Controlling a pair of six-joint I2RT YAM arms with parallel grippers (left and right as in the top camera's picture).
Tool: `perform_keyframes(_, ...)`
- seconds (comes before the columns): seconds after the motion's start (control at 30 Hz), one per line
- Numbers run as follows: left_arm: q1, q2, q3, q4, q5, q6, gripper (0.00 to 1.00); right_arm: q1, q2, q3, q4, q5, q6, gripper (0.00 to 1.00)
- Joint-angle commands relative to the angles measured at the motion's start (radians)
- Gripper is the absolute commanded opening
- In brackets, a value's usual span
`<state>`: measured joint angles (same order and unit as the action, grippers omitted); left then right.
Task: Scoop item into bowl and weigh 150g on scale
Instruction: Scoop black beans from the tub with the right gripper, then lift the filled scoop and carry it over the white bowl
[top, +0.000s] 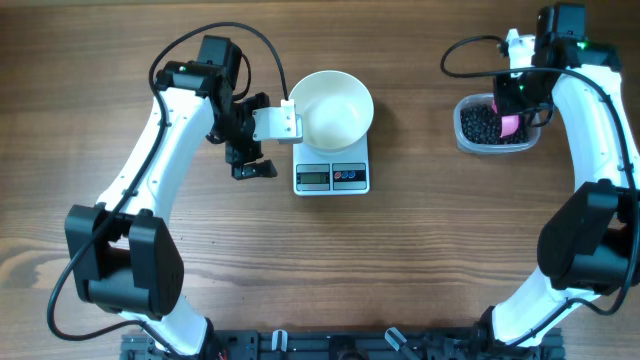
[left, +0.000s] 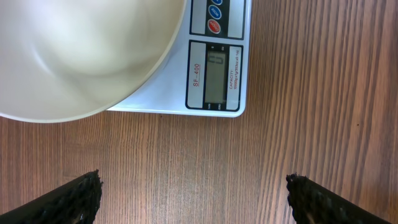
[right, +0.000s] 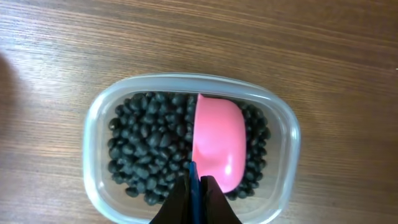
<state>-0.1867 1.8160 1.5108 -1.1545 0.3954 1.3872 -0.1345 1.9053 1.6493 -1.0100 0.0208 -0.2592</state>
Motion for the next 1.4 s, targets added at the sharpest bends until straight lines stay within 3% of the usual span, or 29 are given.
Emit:
perform_keyframes(0.0,0.006,0.002,-0.008,0.0,0.027,0.019,1.0,-0.001,-0.032,0.019,-0.013,0.124,0.051,0.04)
perform_keyframes(0.07,0.006,0.002,-0.008,0.0,0.027,0.019,1.0,0.002,-0.032,0.019,-0.021,0.133,-0.039,0.04)
perform_keyframes(0.17,0.006,0.002,-0.008,0.0,0.027,0.019,1.0,0.006,-0.032,0.019,-0.014,0.159,-0.054,0.04)
perform_keyframes(0.47,0.006,0.002,-0.008,0.0,0.027,0.019,1.0,-0.008,-0.031,-0.092,0.024,-0.028,0.14,0.04)
perform_keyframes(0.73,0.006,0.002,-0.008,0.0,0.027,0.019,1.0,-0.047,-0.029,-0.106,0.051,-0.349,0.158,0.04)
perform_keyframes(1.17,0.006,0.002,-0.008,0.0,0.027,0.019,1.0,-0.214,-0.029,-0.121,-0.001,-0.525,0.154,0.04)
perform_keyframes(1.37,0.006,0.002,-0.008,0.0,0.027,0.019,1.0,-0.271,-0.029,-0.234,0.093,-0.565,0.158,0.04)
